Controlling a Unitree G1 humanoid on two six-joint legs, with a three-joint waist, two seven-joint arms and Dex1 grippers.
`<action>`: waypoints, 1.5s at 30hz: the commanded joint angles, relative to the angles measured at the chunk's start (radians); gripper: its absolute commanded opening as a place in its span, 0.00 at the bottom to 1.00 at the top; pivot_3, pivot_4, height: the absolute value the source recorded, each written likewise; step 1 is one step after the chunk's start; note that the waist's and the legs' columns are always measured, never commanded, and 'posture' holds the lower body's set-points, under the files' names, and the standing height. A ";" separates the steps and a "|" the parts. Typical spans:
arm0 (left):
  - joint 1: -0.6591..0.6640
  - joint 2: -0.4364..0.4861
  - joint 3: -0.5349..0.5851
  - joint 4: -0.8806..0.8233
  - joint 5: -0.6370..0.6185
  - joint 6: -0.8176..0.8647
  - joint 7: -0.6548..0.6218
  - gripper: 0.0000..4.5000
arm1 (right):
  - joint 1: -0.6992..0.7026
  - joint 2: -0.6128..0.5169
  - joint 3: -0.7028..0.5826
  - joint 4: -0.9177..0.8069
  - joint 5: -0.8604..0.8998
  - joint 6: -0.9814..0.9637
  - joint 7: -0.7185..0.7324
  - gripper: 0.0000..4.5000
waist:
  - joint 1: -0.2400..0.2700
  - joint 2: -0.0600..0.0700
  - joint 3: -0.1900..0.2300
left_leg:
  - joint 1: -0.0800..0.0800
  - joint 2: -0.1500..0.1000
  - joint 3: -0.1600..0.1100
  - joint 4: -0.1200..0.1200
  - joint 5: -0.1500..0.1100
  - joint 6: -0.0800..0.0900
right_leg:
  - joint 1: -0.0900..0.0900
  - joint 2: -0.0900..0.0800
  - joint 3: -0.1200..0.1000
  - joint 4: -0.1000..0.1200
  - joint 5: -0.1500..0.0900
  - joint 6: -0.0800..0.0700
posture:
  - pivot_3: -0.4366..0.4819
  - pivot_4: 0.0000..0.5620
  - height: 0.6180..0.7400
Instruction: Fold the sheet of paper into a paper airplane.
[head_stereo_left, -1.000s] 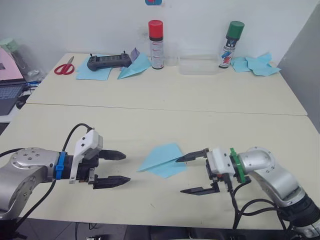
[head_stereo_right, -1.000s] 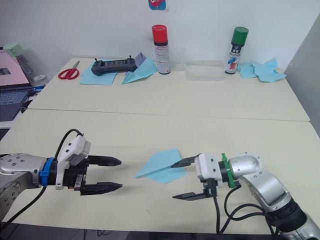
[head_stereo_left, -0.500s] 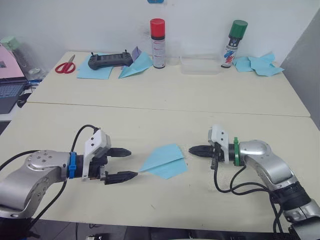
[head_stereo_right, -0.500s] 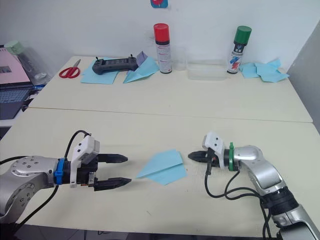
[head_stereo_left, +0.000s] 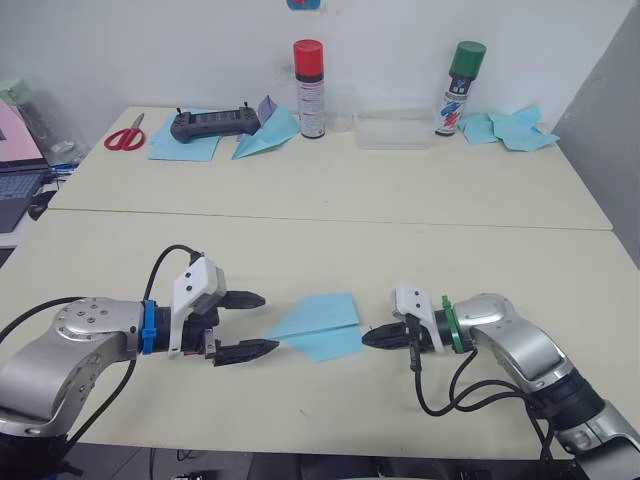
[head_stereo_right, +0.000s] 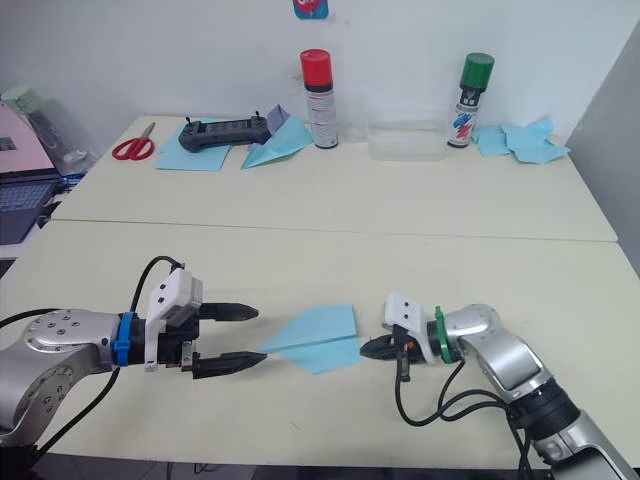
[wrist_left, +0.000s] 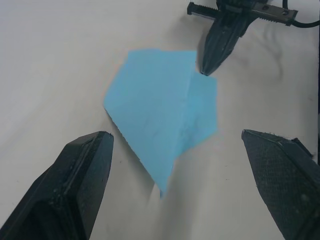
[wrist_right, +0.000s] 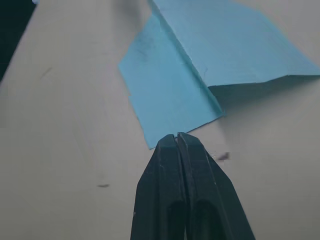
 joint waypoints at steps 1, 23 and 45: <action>-0.018 -0.001 0.000 -0.004 0.007 -0.024 -0.004 1.00 | 0.009 0.011 0.020 -0.043 0.049 0.061 0.040 0.01 | 0.000 0.000 0.000 | 0.000 0.000 0.000 0.000 0.000 0.000 | 0.000 0.000 0.000 0.000 0.000 0.000 | 0.48 0.27 1.00; 0.062 -0.233 -0.084 -0.036 0.074 -0.041 0.230 0.23 | 0.018 0.062 -0.245 -0.286 0.299 0.332 -0.201 0.00 | 0.001 0.000 0.000 | -0.002 -0.001 -0.001 0.001 0.000 0.000 | 0.000 0.000 0.000 -0.001 0.001 0.001 | 0.48 0.27 1.00; 0.171 -0.194 -0.172 0.034 0.249 -0.236 0.165 0.17 | -0.041 0.063 -0.272 -0.110 0.326 0.491 -0.312 0.43 | 0.002 0.000 0.000 | -0.001 -0.001 0.001 0.001 0.000 0.000 | 0.000 -0.002 0.001 -0.001 0.001 0.001 | 0.48 0.27 1.00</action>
